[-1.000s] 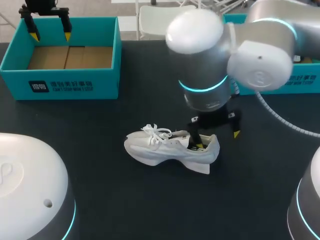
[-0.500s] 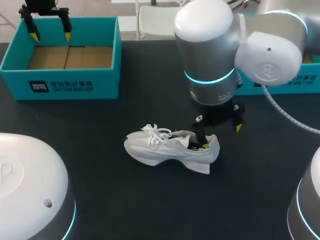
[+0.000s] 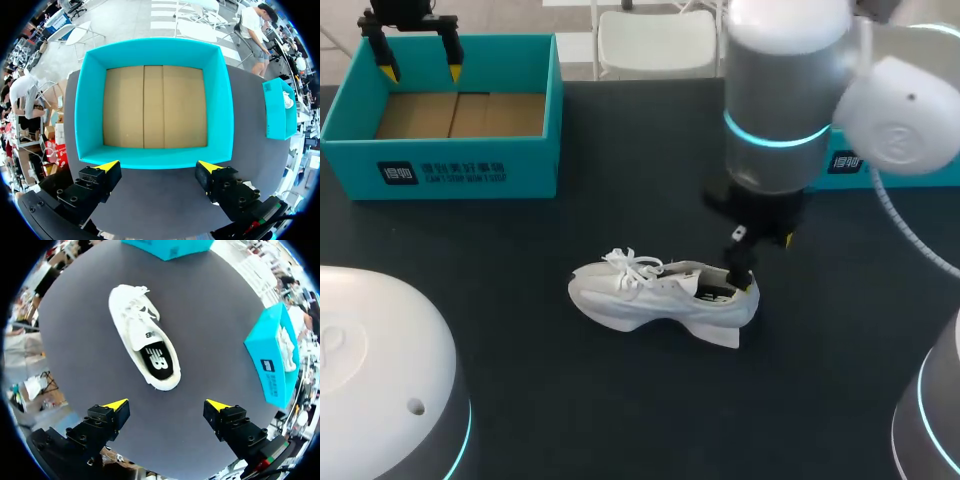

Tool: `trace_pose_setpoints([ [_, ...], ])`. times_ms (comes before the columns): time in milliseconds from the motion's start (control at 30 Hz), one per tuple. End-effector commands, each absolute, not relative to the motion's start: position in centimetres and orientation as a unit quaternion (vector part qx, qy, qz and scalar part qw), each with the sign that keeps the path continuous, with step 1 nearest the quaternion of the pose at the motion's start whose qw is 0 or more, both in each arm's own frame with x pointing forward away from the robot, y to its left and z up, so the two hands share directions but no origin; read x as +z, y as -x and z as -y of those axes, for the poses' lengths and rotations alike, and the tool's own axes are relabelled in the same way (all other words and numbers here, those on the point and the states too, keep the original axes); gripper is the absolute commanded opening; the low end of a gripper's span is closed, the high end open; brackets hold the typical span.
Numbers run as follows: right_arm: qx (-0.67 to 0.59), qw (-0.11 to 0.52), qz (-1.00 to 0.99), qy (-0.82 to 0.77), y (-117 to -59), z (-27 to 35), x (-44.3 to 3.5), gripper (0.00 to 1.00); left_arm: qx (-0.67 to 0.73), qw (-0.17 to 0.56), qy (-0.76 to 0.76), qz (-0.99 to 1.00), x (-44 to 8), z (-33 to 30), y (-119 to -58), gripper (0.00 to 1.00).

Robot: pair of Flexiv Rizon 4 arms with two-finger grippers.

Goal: Take the shoe out of the shoebox, open the shoe tongue, remove and reinsert the insole, then place the shoe into the shoebox

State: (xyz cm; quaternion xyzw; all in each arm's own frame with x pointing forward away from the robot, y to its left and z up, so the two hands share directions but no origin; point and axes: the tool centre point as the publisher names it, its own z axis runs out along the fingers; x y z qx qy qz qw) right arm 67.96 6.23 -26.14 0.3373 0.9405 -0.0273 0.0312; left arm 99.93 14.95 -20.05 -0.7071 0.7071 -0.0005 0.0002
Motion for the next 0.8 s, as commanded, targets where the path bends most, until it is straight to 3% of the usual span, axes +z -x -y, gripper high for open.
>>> trace_pose_setpoints([
  [33, 0.081, -0.024, -0.991, -0.106, -67.7, -4.8, -25.8, 1.00, 0.000, 0.000, 0.707, -0.707, -20.0, -15.0, -99.9, 1.00],
  [433, 0.081, -0.024, -0.991, -0.106, -67.7, -4.8, -25.8, 1.00, 0.000, 0.000, 0.707, -0.707, -20.0, -15.0, -99.9, 1.00],
  [600, 0.250, 0.004, -0.966, -0.069, -67.6, -2.7, -26.1, 1.00, 0.000, 0.000, 0.707, -0.707, -20.0, -15.0, -99.9, 1.00],
  [800, 0.339, 0.035, -0.939, -0.034, -67.2, -1.0, -25.6, 1.00, 0.000, 0.000, 0.707, -0.707, -20.0, -15.0, -99.9, 1.00],
])
